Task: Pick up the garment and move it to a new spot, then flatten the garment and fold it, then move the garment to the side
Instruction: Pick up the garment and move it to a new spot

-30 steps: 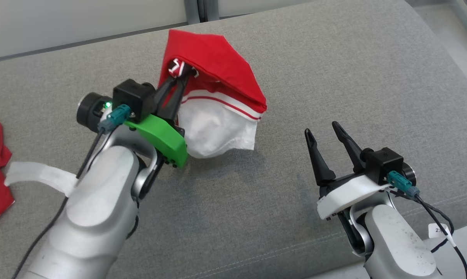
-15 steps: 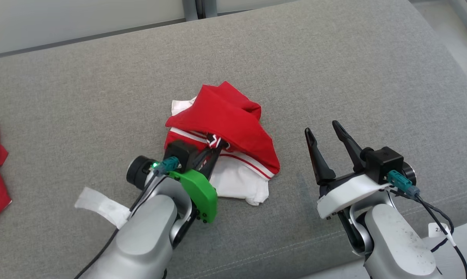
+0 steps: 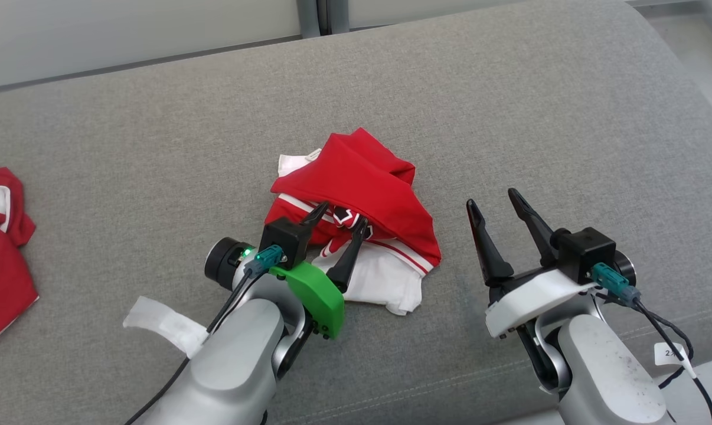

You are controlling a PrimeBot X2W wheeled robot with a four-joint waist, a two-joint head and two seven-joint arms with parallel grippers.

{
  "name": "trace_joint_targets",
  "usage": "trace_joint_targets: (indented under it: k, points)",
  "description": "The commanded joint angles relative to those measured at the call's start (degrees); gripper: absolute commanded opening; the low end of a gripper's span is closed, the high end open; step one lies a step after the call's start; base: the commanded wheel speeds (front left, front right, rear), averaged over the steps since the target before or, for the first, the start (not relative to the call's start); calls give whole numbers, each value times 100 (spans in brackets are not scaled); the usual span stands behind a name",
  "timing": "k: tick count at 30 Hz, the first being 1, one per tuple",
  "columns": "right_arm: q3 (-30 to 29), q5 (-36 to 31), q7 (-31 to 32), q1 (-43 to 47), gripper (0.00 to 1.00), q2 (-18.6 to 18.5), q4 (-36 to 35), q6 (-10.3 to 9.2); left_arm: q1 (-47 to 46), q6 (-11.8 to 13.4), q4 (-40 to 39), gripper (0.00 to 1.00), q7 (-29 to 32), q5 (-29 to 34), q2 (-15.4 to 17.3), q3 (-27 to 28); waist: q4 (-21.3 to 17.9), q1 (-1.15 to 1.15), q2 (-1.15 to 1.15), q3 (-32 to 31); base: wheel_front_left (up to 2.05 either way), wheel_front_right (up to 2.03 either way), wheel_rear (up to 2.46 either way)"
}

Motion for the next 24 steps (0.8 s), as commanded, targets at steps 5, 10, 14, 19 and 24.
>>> trace_joint_targets:
  k: [5,10,14,19,24]
  points:
    - [-28,-21,-30,148,100,-52,24,0,375,243,-626,100,-35,242,161,313,164,0,0,-189,0,0,0]
    - [-33,-24,-30,239,100,-79,23,0,838,518,-1399,100,-37,438,405,800,318,0,0,-328,0,0,0]
    - [-34,-34,-30,311,100,-86,33,0,1211,730,-2039,100,-34,627,615,1260,408,0,0,-400,0,0,0]
    - [-67,-42,-30,371,100,-107,53,0,1748,915,-2703,100,-33,843,786,1843,522,0,0,-534,0,0,0]
    - [-77,-49,-30,474,100,-91,83,0,2302,1036,-3224,100,-33,1016,867,2383,601,0,0,-695,0,0,0]
